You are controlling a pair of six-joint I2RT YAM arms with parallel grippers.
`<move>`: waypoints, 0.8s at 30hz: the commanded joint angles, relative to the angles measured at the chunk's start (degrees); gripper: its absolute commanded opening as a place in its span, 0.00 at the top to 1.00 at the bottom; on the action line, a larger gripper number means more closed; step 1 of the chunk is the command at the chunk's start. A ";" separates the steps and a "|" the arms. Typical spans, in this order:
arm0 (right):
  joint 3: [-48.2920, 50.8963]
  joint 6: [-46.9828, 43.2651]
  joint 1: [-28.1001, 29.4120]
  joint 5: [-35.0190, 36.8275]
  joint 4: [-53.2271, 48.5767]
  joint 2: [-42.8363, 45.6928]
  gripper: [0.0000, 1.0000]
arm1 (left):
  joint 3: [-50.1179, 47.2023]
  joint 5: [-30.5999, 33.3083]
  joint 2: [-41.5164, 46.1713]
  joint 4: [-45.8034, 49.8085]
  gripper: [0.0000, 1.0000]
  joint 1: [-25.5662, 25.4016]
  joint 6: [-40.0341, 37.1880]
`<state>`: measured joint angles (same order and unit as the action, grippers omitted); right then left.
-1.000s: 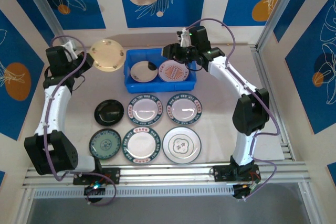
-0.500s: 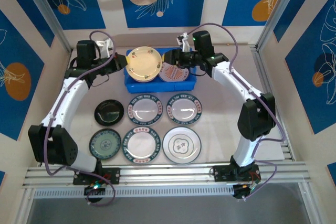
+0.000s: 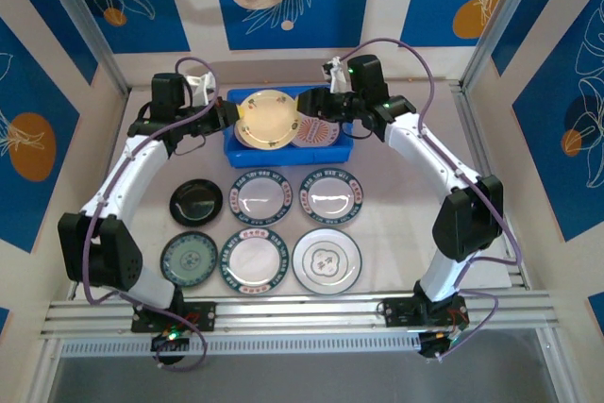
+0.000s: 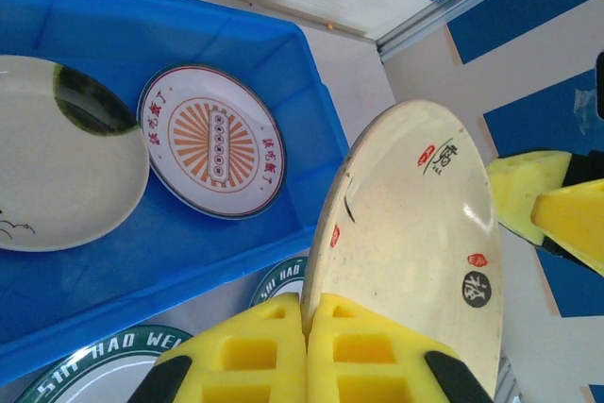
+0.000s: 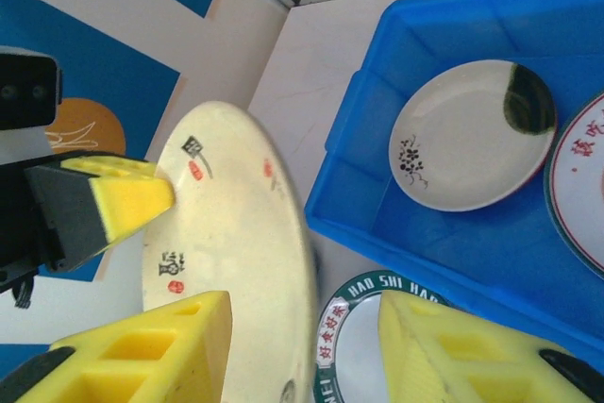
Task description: Place the plates into the plastic bin on the countertop
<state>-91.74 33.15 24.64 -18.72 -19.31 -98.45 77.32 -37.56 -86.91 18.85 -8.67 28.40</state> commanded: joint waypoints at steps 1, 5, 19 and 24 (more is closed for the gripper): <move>-1.67 -1.19 0.45 -2.82 -1.25 -1.71 0.57 | 2.30 -2.57 -0.45 -2.48 1.00 -0.52 0.51; -1.84 -1.19 0.54 -4.15 -0.73 -2.96 0.62 | 2.40 -2.61 -0.78 -2.18 1.00 -0.48 0.17; -5.34 -0.88 0.93 -1.74 -3.94 -6.90 1.00 | 1.95 4.35 -1.16 0.24 0.09 0.60 -0.44; -14.12 0.14 1.28 2.43 -9.50 -13.56 1.00 | -2.32 14.24 2.78 1.77 0.00 1.79 -1.77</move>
<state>-100.66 32.45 25.52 -18.59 -25.19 -108.95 76.95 -30.46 -87.70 19.18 -7.81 28.05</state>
